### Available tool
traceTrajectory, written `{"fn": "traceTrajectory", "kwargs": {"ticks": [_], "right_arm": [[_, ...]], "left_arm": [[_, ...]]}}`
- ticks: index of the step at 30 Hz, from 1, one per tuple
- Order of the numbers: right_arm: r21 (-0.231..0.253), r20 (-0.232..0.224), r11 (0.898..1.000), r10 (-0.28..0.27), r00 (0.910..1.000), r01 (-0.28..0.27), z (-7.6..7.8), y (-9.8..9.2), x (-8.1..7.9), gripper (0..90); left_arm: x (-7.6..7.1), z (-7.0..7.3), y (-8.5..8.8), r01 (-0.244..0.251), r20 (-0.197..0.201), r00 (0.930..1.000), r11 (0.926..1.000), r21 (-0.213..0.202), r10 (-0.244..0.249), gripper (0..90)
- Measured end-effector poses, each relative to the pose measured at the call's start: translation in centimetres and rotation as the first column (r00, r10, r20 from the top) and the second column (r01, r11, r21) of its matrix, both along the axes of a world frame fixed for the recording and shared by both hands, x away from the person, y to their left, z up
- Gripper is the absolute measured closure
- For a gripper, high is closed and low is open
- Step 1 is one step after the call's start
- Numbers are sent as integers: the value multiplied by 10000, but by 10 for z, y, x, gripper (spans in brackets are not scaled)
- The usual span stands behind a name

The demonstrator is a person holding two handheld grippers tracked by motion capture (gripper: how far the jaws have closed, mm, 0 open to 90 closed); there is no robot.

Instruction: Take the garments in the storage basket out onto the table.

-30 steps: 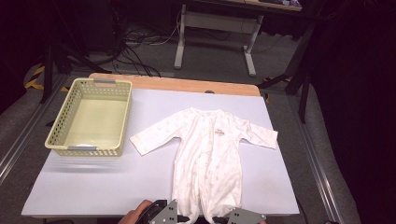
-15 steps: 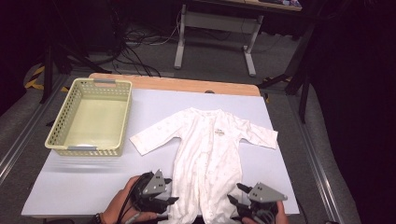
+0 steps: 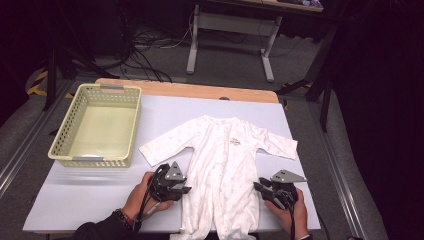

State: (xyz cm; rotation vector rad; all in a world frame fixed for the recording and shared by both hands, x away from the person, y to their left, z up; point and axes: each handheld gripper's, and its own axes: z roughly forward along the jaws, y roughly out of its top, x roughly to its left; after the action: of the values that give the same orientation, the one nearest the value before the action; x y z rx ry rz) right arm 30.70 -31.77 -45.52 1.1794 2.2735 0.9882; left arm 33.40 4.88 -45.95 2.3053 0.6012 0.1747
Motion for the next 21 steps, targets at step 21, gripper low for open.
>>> {"fn": "traceTrajectory", "kwargs": {"ticks": [21], "right_arm": [[-274,1335,9964,-757,9882,800,23,-33,-9,644]], "left_arm": [[-18,14,47,12,1257,9921,9991,-418,41,749]]}}
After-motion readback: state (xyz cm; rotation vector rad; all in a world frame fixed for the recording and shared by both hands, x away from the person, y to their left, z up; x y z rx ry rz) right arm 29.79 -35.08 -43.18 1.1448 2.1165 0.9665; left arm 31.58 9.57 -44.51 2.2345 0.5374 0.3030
